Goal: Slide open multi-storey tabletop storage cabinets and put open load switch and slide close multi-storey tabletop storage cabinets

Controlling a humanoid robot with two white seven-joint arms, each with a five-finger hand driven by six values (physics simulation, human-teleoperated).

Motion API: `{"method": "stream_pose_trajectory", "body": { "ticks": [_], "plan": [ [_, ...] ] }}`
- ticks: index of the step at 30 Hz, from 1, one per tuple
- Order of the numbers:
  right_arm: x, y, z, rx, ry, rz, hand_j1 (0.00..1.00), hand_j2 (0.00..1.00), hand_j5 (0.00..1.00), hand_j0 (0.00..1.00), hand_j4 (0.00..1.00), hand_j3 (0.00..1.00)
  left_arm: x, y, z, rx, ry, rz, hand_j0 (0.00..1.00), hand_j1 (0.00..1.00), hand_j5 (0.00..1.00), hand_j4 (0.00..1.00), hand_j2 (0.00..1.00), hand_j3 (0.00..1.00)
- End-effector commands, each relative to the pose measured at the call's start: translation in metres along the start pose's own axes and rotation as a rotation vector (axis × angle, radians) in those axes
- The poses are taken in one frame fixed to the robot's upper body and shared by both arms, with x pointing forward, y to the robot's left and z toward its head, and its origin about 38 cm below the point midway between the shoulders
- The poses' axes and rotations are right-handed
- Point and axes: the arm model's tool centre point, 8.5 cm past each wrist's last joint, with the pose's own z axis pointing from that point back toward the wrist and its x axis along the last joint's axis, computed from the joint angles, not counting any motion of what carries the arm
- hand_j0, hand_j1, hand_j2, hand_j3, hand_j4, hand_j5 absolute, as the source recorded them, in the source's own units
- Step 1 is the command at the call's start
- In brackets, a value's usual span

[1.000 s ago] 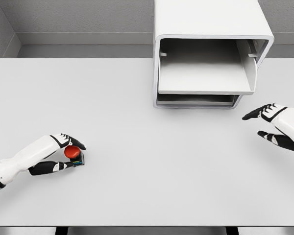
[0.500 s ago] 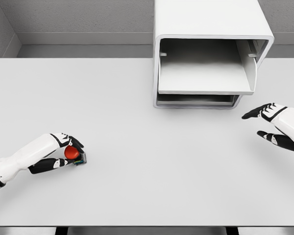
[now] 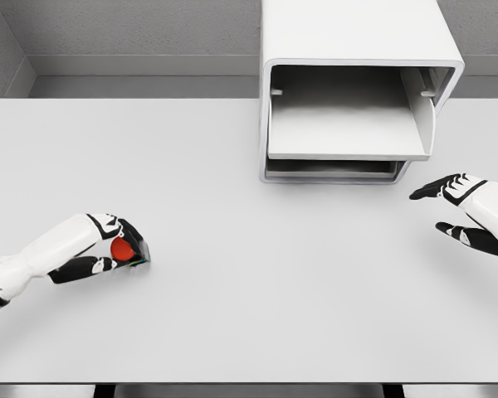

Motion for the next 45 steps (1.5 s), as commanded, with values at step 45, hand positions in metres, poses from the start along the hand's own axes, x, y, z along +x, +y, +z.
{"method": "stream_pose_trajectory", "body": {
  "ticks": [45],
  "plan": [
    [-0.001, -0.003, 0.001, -0.008, 0.003, 0.001, 0.77, 0.77, 0.77, 0.77, 0.77, 0.77, 0.043, 0.055, -0.078, 0.101, -0.246, -0.119, 0.43, 0.43, 0.43, 0.43, 0.43, 0.43]
  ]
}}
